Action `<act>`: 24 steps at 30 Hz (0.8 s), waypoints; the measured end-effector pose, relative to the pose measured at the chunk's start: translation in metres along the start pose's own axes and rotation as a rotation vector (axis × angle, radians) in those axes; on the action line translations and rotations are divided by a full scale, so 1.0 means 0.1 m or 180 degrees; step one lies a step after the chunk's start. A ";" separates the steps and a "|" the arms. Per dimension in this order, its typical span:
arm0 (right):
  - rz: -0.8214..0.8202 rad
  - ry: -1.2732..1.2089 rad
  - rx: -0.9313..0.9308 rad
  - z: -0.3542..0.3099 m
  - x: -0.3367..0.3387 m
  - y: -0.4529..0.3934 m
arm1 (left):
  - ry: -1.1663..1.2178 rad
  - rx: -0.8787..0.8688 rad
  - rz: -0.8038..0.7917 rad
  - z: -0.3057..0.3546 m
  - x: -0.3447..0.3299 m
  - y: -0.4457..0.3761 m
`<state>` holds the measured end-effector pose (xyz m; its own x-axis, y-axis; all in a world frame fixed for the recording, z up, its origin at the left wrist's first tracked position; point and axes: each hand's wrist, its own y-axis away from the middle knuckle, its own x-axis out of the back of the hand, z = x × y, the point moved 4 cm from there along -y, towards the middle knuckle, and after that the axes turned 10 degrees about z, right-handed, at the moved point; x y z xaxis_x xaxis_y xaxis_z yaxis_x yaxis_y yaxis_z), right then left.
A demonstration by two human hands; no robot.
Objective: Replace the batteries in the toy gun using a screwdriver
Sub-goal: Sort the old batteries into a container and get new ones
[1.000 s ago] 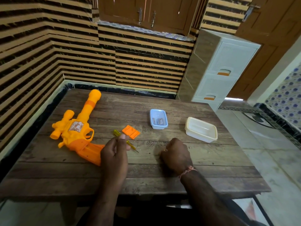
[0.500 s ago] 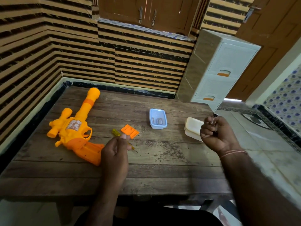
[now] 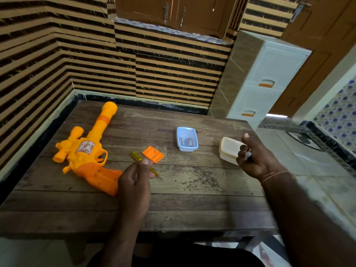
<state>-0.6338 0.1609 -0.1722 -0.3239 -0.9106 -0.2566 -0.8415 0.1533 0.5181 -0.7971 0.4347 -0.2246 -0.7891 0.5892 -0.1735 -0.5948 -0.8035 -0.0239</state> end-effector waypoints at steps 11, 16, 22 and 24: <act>0.1149 0.6254 0.3838 0.03 -0.14 0.13 | -0.0030 -0.0028 -0.0005 0.04 0.02 0.01; 0.0628 0.5431 0.5045 0.28 -0.35 0.75 | -0.0070 -0.0117 -0.0236 0.13 -0.04 0.04; -0.0120 0.4548 0.5140 0.84 -0.52 1.35 | -0.1707 -0.1220 -0.1572 0.11 -0.16 0.24; -0.0301 0.4439 0.5086 0.95 -0.49 1.39 | -0.1810 -0.1245 -0.1742 0.07 -0.13 0.23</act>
<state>-0.7759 0.2631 -0.1647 -0.4482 -0.4332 0.7820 -0.6266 -0.4717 -0.6204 -0.8014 0.4086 -0.2161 -0.4276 0.7691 0.4750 -0.8988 -0.3060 -0.3138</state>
